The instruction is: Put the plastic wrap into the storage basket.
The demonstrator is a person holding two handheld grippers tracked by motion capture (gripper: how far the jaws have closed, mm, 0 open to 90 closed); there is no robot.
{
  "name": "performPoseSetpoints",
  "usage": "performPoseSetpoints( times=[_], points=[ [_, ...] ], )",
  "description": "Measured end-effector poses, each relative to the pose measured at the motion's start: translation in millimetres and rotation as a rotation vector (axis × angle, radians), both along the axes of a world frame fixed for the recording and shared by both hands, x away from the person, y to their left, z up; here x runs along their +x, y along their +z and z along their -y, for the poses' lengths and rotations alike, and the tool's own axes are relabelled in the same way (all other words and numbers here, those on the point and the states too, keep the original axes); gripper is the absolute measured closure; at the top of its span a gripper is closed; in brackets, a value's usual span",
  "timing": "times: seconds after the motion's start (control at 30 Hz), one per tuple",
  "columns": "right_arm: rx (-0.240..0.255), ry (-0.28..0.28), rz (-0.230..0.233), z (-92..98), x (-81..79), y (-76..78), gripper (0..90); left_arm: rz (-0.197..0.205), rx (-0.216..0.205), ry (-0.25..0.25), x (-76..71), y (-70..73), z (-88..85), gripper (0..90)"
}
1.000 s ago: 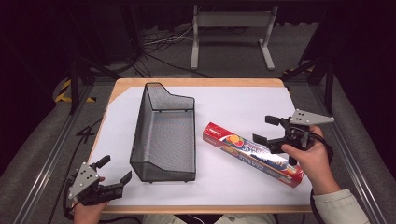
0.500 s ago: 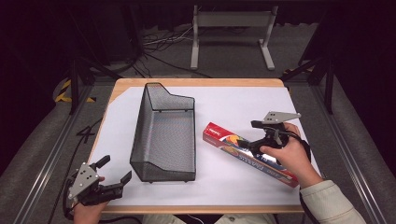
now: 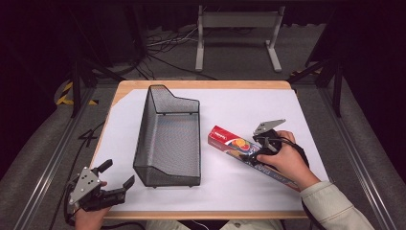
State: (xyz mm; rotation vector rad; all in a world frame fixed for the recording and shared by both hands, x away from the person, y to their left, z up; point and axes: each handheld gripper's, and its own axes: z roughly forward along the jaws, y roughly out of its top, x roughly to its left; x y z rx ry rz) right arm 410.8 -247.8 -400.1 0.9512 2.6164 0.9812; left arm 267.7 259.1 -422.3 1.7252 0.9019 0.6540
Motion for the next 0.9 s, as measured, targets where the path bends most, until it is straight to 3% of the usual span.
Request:
performPoseSetpoints(
  times=[0.43,0.53,0.63,0.73,0.9],
  points=[
    [-0.121,0.004,-0.047,1.1,-1.7,-6.3,11.6,0.001,0.001,0.001,0.0,0.0,0.0,8.9],
    [-0.183,0.005,-0.071,1.5,-1.6,-10.1,15.6,0.0,0.001,0.001,0.0,-0.1,-0.2,8.9],
    [-0.203,0.003,-0.077,2.2,-1.5,-11.2,17.6,0.0,0.0,0.001,0.1,-0.2,-0.2,8.9],
    [-0.255,-0.012,-0.107,2.6,-1.8,-14.8,22.2,-0.003,-0.001,0.0,0.1,-0.2,-0.2,8.9],
    [-0.267,-0.005,-0.123,3.2,-2.9,-15.5,30.1,0.0,-0.001,0.001,0.2,-0.2,-0.3,8.9]
  ],
)
